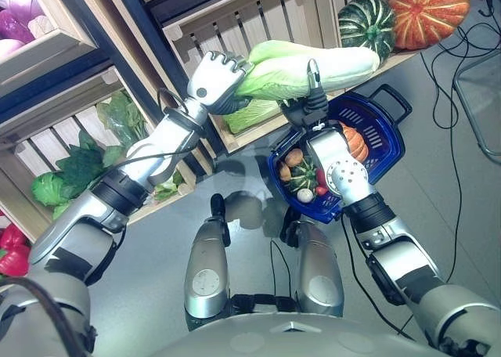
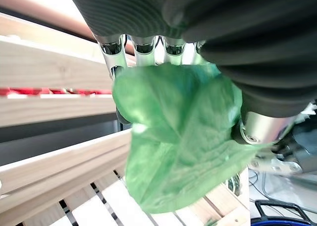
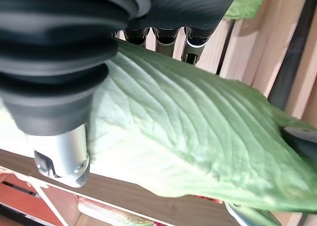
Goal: Pick up fruits and vegetables into the basket
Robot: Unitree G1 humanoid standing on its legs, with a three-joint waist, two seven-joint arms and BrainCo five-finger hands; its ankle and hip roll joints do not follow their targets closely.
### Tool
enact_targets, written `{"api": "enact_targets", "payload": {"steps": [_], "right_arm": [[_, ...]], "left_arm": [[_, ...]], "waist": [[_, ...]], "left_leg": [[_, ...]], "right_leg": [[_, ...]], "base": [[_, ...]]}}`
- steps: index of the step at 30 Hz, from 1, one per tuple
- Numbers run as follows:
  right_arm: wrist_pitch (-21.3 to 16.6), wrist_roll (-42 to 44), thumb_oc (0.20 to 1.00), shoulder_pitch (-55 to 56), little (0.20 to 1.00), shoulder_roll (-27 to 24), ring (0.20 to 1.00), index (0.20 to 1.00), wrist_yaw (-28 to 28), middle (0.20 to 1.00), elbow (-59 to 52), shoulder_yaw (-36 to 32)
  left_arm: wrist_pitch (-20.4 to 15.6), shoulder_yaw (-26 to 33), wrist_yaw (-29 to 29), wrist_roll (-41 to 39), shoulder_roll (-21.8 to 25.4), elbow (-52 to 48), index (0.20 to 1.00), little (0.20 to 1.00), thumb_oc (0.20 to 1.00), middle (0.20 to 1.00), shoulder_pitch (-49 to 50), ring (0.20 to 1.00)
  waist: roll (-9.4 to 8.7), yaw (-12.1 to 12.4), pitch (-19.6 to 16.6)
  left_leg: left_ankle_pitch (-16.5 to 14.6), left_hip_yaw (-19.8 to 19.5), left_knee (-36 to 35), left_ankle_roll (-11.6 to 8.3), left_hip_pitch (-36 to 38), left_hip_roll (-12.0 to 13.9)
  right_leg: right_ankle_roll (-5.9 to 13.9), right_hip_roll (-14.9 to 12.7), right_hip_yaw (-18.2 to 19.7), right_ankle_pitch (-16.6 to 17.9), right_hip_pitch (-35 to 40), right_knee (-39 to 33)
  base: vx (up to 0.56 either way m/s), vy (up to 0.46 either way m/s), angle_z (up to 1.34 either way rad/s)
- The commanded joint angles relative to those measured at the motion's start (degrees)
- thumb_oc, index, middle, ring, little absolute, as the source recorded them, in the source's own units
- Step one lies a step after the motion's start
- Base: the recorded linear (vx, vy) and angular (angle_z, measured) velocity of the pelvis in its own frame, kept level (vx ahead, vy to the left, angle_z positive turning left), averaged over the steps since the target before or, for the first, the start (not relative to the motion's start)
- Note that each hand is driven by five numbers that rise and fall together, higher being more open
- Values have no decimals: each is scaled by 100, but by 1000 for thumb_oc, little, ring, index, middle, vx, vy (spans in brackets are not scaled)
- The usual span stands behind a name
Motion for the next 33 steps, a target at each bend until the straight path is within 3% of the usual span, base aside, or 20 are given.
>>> {"api": "enact_targets", "payload": {"steps": [1, 4, 11, 12, 14, 15, 18, 19, 28, 33], "right_arm": [[-931, -922, 200, -578, 200, -20, 200, 200, 341, 200, -298, -488], [-1158, -1443, 200, -599, 200, -198, 200, 200, 184, 200, -362, -671], [-1408, -2401, 200, -615, 200, -570, 200, 200, -61, 200, -491, -1056], [-1470, -2648, 200, -584, 200, -691, 200, 200, -8, 200, -537, -1163], [-1514, -2791, 200, -548, 200, -750, 200, 200, 12, 200, -591, -1221], [-1656, -3141, 200, -475, 200, -965, 200, 200, 1, 200, -745, -1373], [-1750, -3523, 200, -397, 200, -1111, 200, 200, -180, 200, -908, -1448], [-1836, -4164, 200, -249, 200, -1328, 200, 200, -458, 200, -1142, -1601], [-1950, -5644, 200, 285, 200, -1910, 200, 200, -1279, 200, -1715, -2187], [-1646, -6464, 200, 462, 200, -2203, 200, 200, -1706, 200, -1816, -2336]], "left_arm": [[-209, -394, -262, -130, -154, -877, 200, 200, 200, 200, 529, 200], [121, -382, -144, -268, -70, -890, 200, 200, 200, 200, 654, 200], [392, -144, 140, -759, 196, -881, 200, 200, 200, 200, 950, 200], [424, -34, 172, -1091, 235, -852, 573, 573, 573, 573, 1079, 573], [503, -5, 114, -1434, 242, -807, 1000, 1000, 1000, 1000, 1118, 1000], [622, 115, 54, -2245, 184, -691, 1000, 1000, 1000, 1000, 1357, 1000], [602, 238, 183, -2650, 153, -574, 1000, 1000, 1000, 1000, 1510, 1000], [479, 425, 478, -3076, 126, -348, 1000, 1000, 1000, 1000, 1643, 1000], [123, 1122, 889, -3895, 82, 267, 1000, 1000, 1000, 1000, 1576, 1000], [136, 1371, 1064, -4136, 60, 553, 1000, 1000, 1000, 1000, 1202, 1000]], "waist": [[48, -55, -387], [91, -121, -344], [173, -208, -287], [192, -233, -272], [207, -252, -258], [232, -290, -220], [246, -322, -206], [258, -392, -159], [206, -711, -46], [240, -943, 22]], "left_leg": [[-754, 239, 233, 94, 159, -187], [-751, 254, 205, 102, 135, -189], [-758, 292, 217, 114, 53, -193], [-757, 307, 230, 117, 40, -188], [-780, 314, 250, 126, 36, -181], [-766, 330, 289, 111, -19, -168], [-754, 341, 291, 115, -41, -162], [-802, 353, 353, 113, -74, -145], [-773, 482, 469, 124, -319, -102], [-714, 590, 538, 103, -547, -64]], "right_leg": [[407, -159, -9, 324, 401, -797], [429, -154, 27, 326, 329, -794], [424, -129, 85, 322, 184, -762], [415, -124, 97, 319, 164, -754], [411, -117, 110, 296, 156, -735], [402, -108, 126, 289, 105, -700], [388, -96, 139, 287, 69, -685], [385, -83, 183, 214, -9, -575], [351, -1, 390, 155, -425, -308], [343, 35, 570, 124, -809, -95]], "base": [[-38, 9, 2], [-55, 19, 0], [-46, 23, -4], [-10, 18, -9], [-32, 11, -5], [-35, 3, -1], [-27, -3, -3], [-15, -6, -4], [-35, -14, -12], [-33, 4, -19]]}}
